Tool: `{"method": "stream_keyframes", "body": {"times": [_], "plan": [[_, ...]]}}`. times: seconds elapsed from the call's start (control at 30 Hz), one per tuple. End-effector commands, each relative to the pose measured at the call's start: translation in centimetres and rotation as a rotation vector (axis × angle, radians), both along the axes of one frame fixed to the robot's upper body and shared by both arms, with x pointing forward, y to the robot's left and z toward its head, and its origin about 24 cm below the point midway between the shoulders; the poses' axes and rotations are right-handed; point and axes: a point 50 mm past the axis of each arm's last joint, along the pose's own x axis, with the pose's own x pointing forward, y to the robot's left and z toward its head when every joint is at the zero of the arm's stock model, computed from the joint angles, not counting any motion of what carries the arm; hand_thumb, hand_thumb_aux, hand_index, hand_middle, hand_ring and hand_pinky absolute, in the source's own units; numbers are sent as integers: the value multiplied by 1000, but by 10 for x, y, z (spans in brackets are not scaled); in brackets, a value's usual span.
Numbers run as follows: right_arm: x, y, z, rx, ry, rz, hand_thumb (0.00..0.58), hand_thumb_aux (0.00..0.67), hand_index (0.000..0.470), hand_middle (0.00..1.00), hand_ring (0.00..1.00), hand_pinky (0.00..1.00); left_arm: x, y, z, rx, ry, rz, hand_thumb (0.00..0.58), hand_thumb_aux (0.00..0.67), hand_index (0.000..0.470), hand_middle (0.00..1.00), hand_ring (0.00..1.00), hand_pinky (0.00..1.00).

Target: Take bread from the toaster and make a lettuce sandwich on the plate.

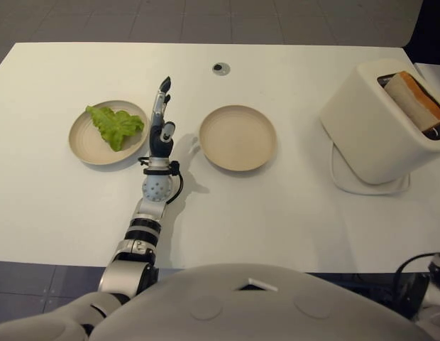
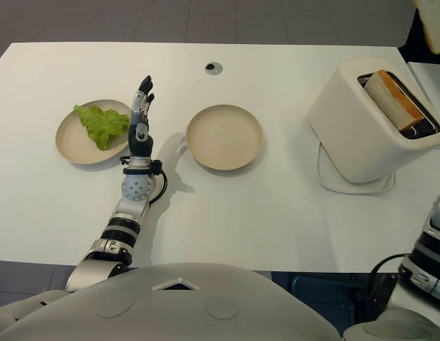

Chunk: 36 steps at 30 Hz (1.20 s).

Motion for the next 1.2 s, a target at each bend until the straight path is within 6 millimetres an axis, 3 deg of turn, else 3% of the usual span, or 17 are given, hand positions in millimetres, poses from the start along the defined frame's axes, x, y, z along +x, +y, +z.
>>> {"method": "stream_keyframes", "body": {"times": [0.03, 0.1, 0.2, 0.27, 0.43, 0.57, 0.73, 0.97, 1.07, 1.1, 1.13, 1.17, 1.2], "plan": [[30, 45, -37, 179, 261, 407, 580, 670, 470, 1000, 1000, 1000, -18, 1, -30, -1, 144, 19, 0, 0, 0, 0, 0, 0], [45, 79, -74, 257, 466, 617, 580, 670, 470, 1000, 1000, 1000, -15, -1, -30, -2, 145, 8, 0, 0, 0, 0, 0, 0], [66, 110, -113, 293, 681, 752, 580, 670, 470, 1000, 1000, 1000, -11, -4, -28, 0, 144, -5, 0, 0, 0, 0, 0, 0], [82, 117, -136, 277, 823, 768, 580, 670, 470, 1000, 1000, 1000, -8, -5, -28, 3, 143, -11, 0, 0, 0, 0, 0, 0], [106, 106, -186, 140, 1091, 655, 580, 670, 470, 1000, 1000, 1000, -3, -12, -27, 8, 144, -39, 0, 0, 0, 0, 0, 0], [106, 101, -192, -42, 1164, 672, 580, 670, 470, 1000, 1000, 1000, 0, -15, -25, 12, 141, -56, 0, 0, 0, 0, 0, 0], [91, 99, -205, -257, 1322, 734, 580, 670, 470, 1000, 1000, 1000, 7, -16, -21, 22, 128, -75, 0, 0, 0, 0, 0, 0], [86, 100, -214, -313, 1363, 702, 580, 670, 470, 1000, 1000, 1000, 19, -6, 2, 89, 31, -69, 0, 0, 0, 0, 0, 0], [87, 99, -212, -346, 1332, 663, 580, 670, 470, 992, 992, 992, 20, 16, 11, 285, -11, 42, 0, 0, 0, 0, 0, 0], [88, 99, -209, -360, 1307, 648, 561, 549, 385, 847, 847, 847, 18, 31, 15, 414, -16, 128, 0, 0, 0, 0, 0, 0], [85, 97, -205, -370, 1281, 632, 392, 289, 203, 133, 133, 133, 16, 48, 20, 536, -22, 220, 0, 0, 0, 0, 0, 0], [81, 97, -201, -388, 1254, 623, 0, 0, 0, 8, 8, 8, 13, 67, 25, 649, -15, 321, 0, 0, 0, 0, 0, 0], [76, 99, -196, -412, 1231, 625, 0, 0, 0, 0, 0, 0, 9, 90, 30, 769, 15, 420, 0, 0, 0, 0, 0, 0]]}}
